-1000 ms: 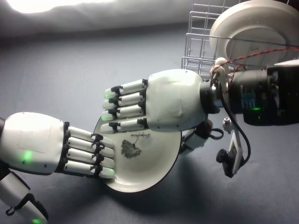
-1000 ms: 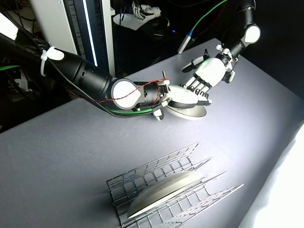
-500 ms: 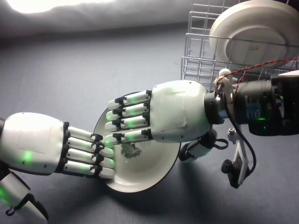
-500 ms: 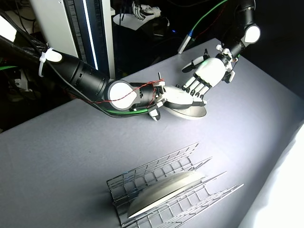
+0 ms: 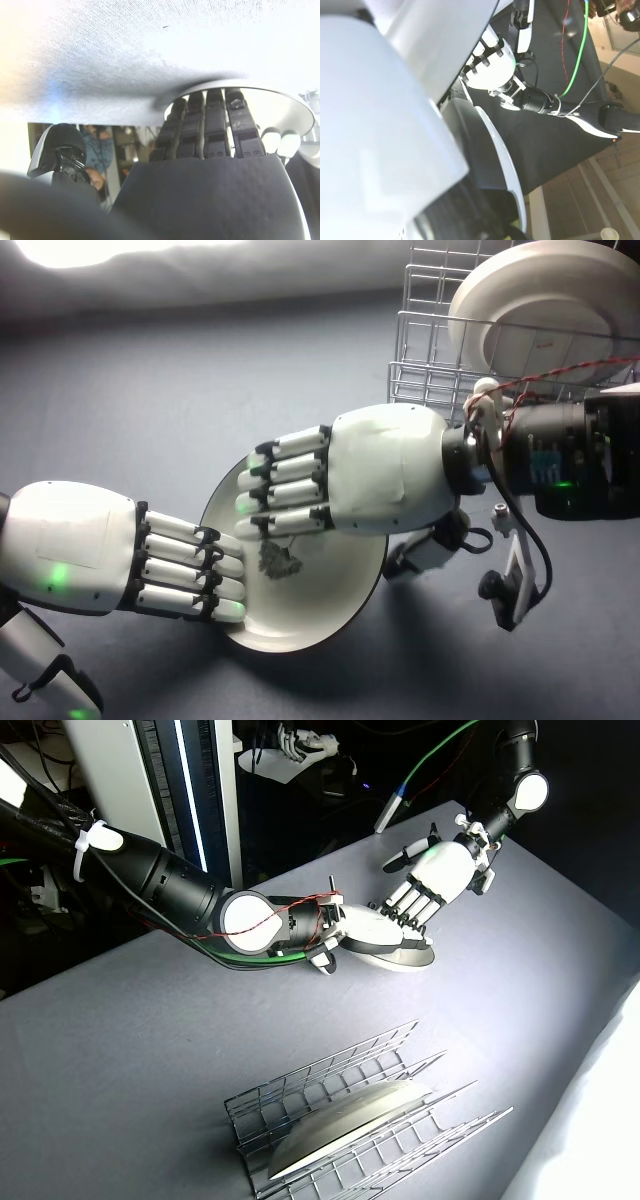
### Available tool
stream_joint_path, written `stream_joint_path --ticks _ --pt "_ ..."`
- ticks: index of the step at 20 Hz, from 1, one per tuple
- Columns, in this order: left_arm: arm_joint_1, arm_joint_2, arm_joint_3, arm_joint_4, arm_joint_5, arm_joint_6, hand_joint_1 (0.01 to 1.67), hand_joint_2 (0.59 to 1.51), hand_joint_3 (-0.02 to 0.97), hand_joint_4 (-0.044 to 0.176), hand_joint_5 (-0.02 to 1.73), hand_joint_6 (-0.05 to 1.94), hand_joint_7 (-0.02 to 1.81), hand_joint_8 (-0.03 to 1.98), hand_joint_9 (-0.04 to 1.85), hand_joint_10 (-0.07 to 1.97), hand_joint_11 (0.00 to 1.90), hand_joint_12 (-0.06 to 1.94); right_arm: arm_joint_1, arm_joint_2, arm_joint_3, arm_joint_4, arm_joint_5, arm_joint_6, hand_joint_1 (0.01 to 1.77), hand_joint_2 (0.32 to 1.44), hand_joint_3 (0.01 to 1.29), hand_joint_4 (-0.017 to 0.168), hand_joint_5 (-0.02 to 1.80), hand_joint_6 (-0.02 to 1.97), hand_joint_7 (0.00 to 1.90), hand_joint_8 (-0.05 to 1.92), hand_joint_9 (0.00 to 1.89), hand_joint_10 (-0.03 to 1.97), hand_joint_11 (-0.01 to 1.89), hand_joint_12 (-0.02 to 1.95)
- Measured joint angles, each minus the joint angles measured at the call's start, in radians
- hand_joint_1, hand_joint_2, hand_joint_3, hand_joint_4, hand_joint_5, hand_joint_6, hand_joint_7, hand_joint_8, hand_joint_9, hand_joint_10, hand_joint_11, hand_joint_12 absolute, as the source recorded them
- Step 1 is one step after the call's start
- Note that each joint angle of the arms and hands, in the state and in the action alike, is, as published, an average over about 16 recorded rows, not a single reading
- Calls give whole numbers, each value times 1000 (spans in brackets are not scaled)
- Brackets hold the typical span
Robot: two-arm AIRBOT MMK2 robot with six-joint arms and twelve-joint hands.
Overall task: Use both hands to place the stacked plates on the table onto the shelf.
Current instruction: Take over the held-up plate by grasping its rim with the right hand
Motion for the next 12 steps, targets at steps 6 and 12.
stream_joint_path --ticks 6,12 --pt "0 0 0 0 0 0 15 1116 14 -12 -16 -28 18 -5 -1 -12 15 -22 12 -6 10 1 -7 0 964 941 23 4 185 12 204 17 206 17 16 716" --pt "0 0 0 0 0 0 15 1117 14 -12 -16 -29 18 -6 0 -12 15 -21 15 -10 6 4 -10 0 997 953 19 4 288 12 318 17 314 23 10 992"
